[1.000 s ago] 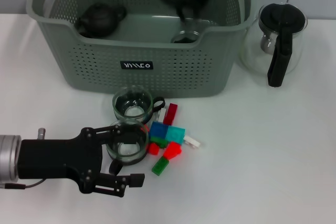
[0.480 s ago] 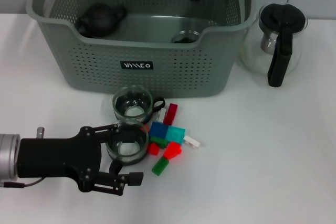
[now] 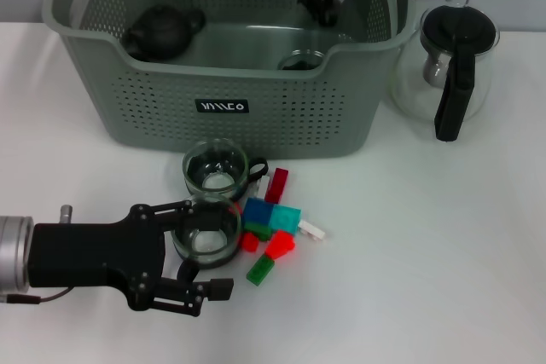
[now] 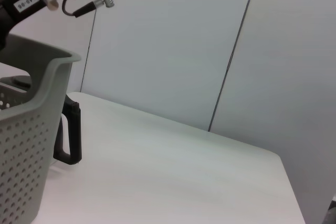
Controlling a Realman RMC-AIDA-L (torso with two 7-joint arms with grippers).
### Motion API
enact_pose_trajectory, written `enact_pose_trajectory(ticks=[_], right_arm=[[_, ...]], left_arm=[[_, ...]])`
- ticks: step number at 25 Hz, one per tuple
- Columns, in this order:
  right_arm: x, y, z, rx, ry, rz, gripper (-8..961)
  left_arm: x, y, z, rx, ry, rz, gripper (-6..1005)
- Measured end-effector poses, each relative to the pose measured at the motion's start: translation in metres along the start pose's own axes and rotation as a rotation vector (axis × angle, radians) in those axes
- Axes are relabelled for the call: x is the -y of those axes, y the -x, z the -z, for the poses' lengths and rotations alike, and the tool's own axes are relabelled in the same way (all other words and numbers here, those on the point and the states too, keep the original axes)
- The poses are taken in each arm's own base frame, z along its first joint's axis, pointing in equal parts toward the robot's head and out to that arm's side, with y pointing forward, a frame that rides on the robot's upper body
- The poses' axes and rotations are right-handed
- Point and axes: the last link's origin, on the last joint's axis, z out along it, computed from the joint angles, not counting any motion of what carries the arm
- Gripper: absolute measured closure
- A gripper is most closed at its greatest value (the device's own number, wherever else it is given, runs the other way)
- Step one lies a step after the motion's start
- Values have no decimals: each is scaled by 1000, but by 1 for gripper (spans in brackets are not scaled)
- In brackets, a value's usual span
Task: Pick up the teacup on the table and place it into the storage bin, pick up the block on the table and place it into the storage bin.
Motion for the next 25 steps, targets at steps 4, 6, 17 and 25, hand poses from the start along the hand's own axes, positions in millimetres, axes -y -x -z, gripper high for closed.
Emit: enact_pose_trajectory(ticks=[4,6,17,25], right_arm=[[-1,-4,-2,-9,-2,2,900],[0,-5,-3,-9,-6,-2,900],[-2,-15,-14,-20,-38,11,900],[-4,-16,-15,-28,-36,23,900]], left_arm=[[0,0,0,-1,1,1,64],[0,0,0,-1,1,1,64],[1,-1,-2,-2,5,-2,65],[1,-2,-2,-2,5,-2,65]])
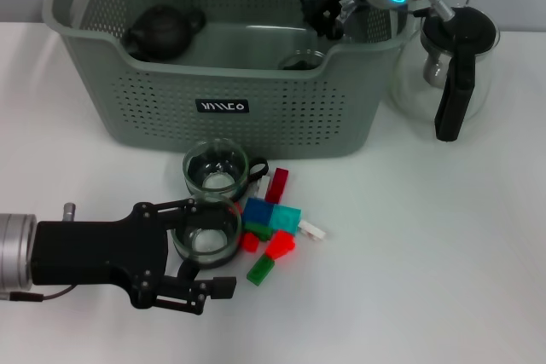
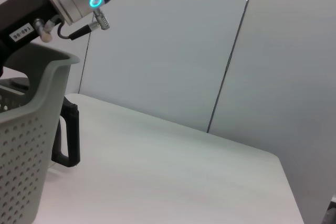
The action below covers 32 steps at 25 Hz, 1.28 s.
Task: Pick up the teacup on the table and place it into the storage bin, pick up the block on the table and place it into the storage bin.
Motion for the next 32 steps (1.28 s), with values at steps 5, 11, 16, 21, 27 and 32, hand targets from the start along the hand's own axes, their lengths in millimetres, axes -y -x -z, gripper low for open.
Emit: enact_pose_trajectory(ticks=[5,11,16,21,27,32], right_arm=[[-3,1,-1,-7,7,19,900],[-7,2,0,-13,15,39,899],[-8,2,0,-18,20,48,869],[-9,1,0,-22,24,50,824],[-9,0,0,-29,30,52,799],[-9,0,0,-34,32,53,798]], left_arm=[[0,0,0,1,0,0,65],[0,1,0,2,0,2,65],[-1,1,1,2,-1,3,65],[-1,1,1,2,-1,3,65],[-1,1,1,1,-1,3,65],[-1,2,0,0,-1,5,65]])
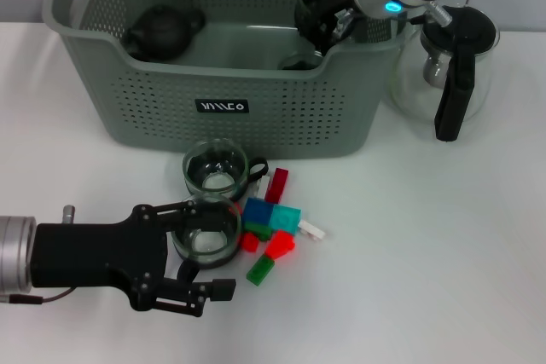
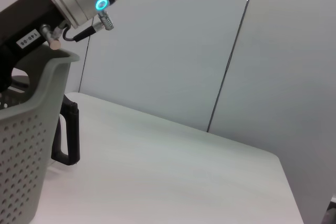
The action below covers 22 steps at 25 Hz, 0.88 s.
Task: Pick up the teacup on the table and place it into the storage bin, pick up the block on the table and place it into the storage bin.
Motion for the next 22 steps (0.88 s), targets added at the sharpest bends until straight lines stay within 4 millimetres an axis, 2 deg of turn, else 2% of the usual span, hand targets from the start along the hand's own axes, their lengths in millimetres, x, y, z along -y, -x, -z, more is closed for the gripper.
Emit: enact_pose_trajectory(ticks=[16,22], right_arm=[[-1,-2,0,-11,8,1,791],[-1,0,3,1,11,1,690]], left_arm=[[0,0,0,0,0,0,65],[0,0,0,0,0,0,65]])
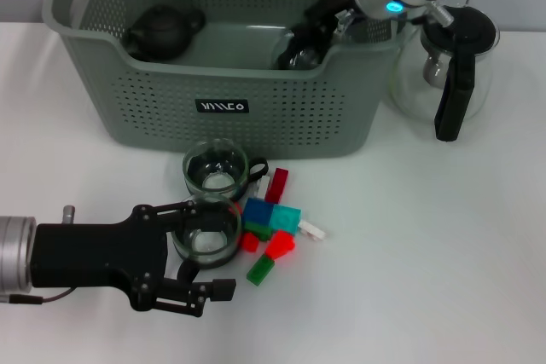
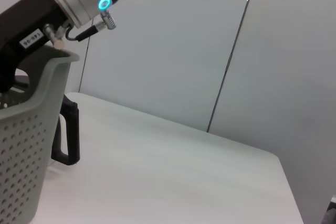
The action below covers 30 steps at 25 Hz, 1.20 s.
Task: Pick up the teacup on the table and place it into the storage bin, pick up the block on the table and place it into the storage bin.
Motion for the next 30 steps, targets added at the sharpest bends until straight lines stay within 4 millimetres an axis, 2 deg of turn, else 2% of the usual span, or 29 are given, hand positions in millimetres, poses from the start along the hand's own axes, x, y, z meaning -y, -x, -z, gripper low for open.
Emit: enact_pose_trajectory(ticks=[5,8,16,19,24,30], right_arm=[[2,5,7,32,0,-7,660],[2,10,13,69,15,-24,588],[7,17,36,206,32,-89,508],[9,18,50,273,57,-115,478],[10,10,80,410,166,-171,276],[-4,-10,119,491,332,-139,252]], left_arm=[[0,0,1,1,-4,-3,64],[0,0,2,1,-5,-3,64],[1,-1,5,-9,-18,0,64],[1,-1,7,-17,-27,2,64],[1,0,8,-18,-31,5,64],[1,0,9,-19,-33,10,64]])
